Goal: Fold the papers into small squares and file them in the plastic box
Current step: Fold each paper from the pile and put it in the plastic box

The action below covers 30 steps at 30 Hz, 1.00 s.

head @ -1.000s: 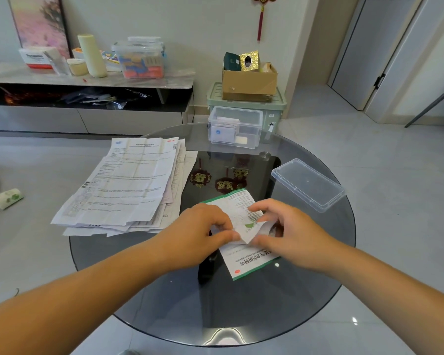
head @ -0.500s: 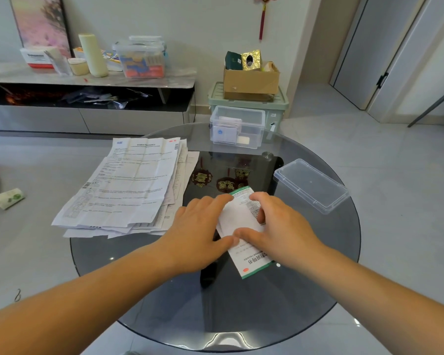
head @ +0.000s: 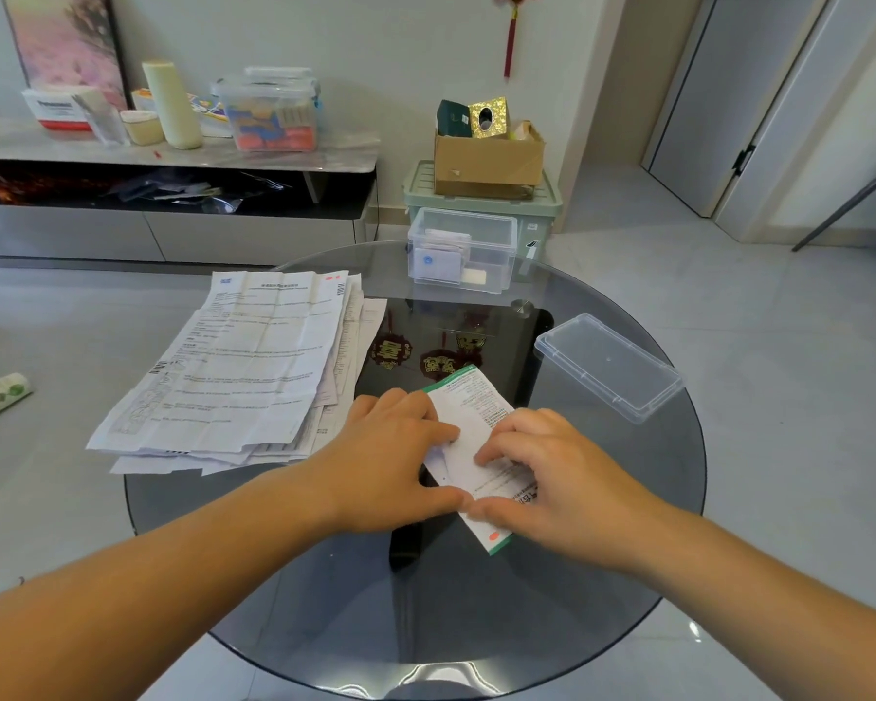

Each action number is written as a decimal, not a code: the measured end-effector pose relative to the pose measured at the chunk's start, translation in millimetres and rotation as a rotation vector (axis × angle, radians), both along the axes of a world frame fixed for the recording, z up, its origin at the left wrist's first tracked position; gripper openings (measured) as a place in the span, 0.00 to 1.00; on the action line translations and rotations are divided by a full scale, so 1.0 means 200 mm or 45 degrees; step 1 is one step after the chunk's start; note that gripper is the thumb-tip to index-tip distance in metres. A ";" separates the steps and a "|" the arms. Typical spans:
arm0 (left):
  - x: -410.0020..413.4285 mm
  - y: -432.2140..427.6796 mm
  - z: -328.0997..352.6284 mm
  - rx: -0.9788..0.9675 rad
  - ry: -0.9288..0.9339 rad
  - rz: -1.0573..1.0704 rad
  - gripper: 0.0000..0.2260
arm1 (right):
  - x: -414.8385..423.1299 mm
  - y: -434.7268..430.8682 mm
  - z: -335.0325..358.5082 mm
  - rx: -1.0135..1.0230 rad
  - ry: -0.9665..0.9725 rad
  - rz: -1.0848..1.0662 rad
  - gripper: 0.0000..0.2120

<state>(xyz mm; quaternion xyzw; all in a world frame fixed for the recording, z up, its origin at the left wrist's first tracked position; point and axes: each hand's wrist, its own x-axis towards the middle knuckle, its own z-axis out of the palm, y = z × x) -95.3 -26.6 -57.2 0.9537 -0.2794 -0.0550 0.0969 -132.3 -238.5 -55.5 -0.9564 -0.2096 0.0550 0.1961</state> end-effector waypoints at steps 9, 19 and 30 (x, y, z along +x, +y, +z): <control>0.02 0.01 0.03 -0.153 0.028 0.020 0.19 | 0.01 0.00 -0.01 -0.076 -0.173 0.018 0.21; 0.03 0.00 0.04 -0.150 0.212 0.093 0.22 | 0.00 0.02 0.00 -0.012 -0.089 -0.041 0.22; 0.11 -0.07 0.16 -0.585 0.654 0.559 0.10 | 0.00 0.01 -0.02 -0.069 -0.195 -0.023 0.25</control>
